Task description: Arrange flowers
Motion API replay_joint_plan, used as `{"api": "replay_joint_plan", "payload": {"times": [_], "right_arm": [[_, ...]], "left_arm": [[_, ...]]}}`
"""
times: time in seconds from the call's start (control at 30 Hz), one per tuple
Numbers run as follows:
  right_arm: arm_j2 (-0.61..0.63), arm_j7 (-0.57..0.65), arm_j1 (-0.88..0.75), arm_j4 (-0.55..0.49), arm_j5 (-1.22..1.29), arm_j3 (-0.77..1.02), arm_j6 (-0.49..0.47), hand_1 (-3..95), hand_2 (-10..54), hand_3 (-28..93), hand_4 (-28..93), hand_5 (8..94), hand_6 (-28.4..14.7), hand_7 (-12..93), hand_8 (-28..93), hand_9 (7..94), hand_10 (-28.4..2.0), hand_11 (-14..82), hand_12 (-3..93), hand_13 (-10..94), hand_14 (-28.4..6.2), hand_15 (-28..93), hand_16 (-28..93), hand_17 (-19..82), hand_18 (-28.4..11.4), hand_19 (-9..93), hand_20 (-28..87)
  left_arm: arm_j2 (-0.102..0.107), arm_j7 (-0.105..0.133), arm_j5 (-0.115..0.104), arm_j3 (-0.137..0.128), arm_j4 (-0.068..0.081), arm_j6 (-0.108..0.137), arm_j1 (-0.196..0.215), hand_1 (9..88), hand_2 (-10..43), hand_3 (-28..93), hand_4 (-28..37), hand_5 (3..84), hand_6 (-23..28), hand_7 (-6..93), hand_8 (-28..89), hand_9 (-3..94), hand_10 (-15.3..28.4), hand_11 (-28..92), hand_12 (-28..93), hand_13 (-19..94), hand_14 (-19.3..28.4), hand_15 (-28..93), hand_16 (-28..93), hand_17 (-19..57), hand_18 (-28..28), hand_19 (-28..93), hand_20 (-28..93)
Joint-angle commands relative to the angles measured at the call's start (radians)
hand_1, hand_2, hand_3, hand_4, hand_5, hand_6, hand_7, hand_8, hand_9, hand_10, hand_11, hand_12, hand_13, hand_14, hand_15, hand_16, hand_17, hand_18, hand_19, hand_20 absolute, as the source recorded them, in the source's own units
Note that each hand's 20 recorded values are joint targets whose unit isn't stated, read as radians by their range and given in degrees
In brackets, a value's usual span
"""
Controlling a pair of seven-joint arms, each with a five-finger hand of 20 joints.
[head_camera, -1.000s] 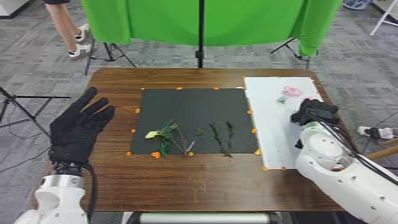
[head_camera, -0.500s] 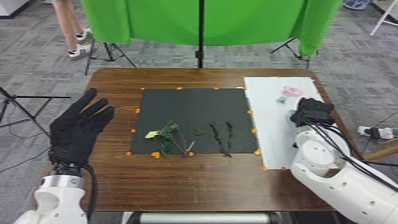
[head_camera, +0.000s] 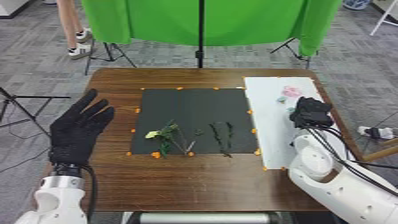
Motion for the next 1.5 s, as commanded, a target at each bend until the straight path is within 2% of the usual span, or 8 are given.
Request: {"api": "replay_joint_plan", "payload": {"times": [0.03, 0.17, 0.27, 0.47, 0.63, 0.9, 1.3, 1.5], "right_arm": [[-0.089, -0.127, 0.063, -0.128, -0.050, -0.016, 0.043, 53.4, -9.5, 66, -28, 90.9, 4.4, 15, 1, 89.0, -8.2, 27.9, 30.0, 68, -9.4, 83, 18, 27, -21.8, 93, 62], [-0.235, -0.285, 0.139, -0.148, -0.017, -0.057, -0.043, 52.5, -9.5, 68, -28, 91.0, 4.1, 14, 1, 89.0, -8.1, 28.7, 30.7, 68, -10.0, 83, 19, 26, -21.9, 93, 62], [-0.366, -0.403, 0.176, -0.110, -0.028, -0.081, -0.137, 52.0, -9.5, 69, -28, 90.8, 3.8, 14, 2, 88.4, -8.1, 29.7, 31.5, 67, -10.4, 83, 19, 25, -21.9, 93, 62], [-0.576, -0.556, 0.233, 0.048, -0.111, -0.141, -0.225, 51.2, -9.5, 69, -28, 90.1, 4.1, 15, 2, 86.9, -8.0, 32.2, 32.0, 66, -10.2, 84, 19, 23, -21.7, 93, 60], [-0.646, -0.546, 0.307, 0.143, -0.115, -0.222, -0.268, 50.4, -9.5, 70, -28, 89.2, 4.8, 15, 1, 84.5, -8.1, 36.2, 31.5, 65, -10.2, 84, 19, 22, -21.7, 93, 59], [-0.633, -0.392, 0.434, 0.183, 0.001, -0.392, -0.280, 49.6, -9.5, 69, -28, 87.4, 5.4, 15, 0, 82.4, -8.4, 39.7, 28.7, 65, -10.3, 84, 19, 22, -21.6, 93, 59], [-0.639, -0.380, 0.403, 0.200, -0.026, -0.361, -0.387, 48.6, -9.5, 69, -28, 86.5, 5.2, 15, 0, 81.2, -8.7, 41.7, 27.5, 64, -10.6, 84, 18, 22, -21.8, 93, 59], [-0.640, -0.383, 0.390, 0.195, -0.036, -0.351, -0.443, 46.9, -9.5, 68, -28, 82.0, 4.8, 15, -1, 79.0, -9.5, 44.3, 25.6, 63, -10.9, 85, 18, 21, -21.8, 92, 60]], "left_arm": [[0.031, 0.049, -0.013, -0.003, -0.016, 0.017, 0.037, 25.6, 7.6, 80, -21.0, 39.8, 10.2, 13.3, -10, 36.9, 20.7, 26, 11, 27, 27.8, 55, -9, -8.2, 28.4, 60, 5], [0.045, 0.061, -0.014, 0.003, -0.020, 0.014, 0.031, 25.5, 7.6, 80, -21.2, 39.8, 10.1, 13.4, -10, 37.0, 20.8, 26, 11, 27, 27.7, 55, -9, -8.2, 28.4, 60, 5], [0.035, 0.023, -0.001, -0.002, -0.017, 0.004, -0.006, 25.3, 7.7, 79, -21.4, 39.7, 10.1, 13.4, -10, 37.0, 20.7, 26, 11, 27, 27.8, 55, -9, -8.1, 28.4, 61, 6], [0.048, -0.007, 0.011, 0.006, -0.008, 0.000, -0.074, 25.2, 7.7, 79, -21.6, 39.7, 10.1, 13.4, -10, 37.0, 20.7, 26, 11, 27, 27.9, 55, -9, -7.6, 28.3, 62, 6], [0.062, -0.026, 0.020, 0.022, 0.008, -0.011, -0.134, 25.2, 7.7, 79, -21.5, 39.6, 10.0, 13.4, -10, 37.0, 20.7, 26, 11, 27, 27.8, 55, -9, -7.6, 28.4, 62, 7], [0.072, -0.055, 0.030, 0.062, 0.036, -0.039, -0.209, 25.2, 7.5, 80, -21.4, 39.7, 10.0, 13.4, -10, 37.0, 20.8, 26, 11, 27, 27.8, 55, -9, -7.4, 28.4, 62, 7], [0.067, -0.059, 0.035, 0.066, 0.043, -0.051, -0.221, 25.3, 7.6, 79, -21.3, 39.7, 10.1, 13.4, -10, 37.1, 20.7, 26, 11, 27, 27.8, 55, -9, -7.5, 28.4, 62, 7], [0.068, -0.060, 0.033, 0.067, 0.043, -0.057, -0.218, 25.3, 7.6, 80, -21.3, 39.7, 10.1, 13.4, -10, 37.1, 20.7, 26, 11, 27, 27.8, 55, -9, -7.4, 28.4, 62, 7]]}}
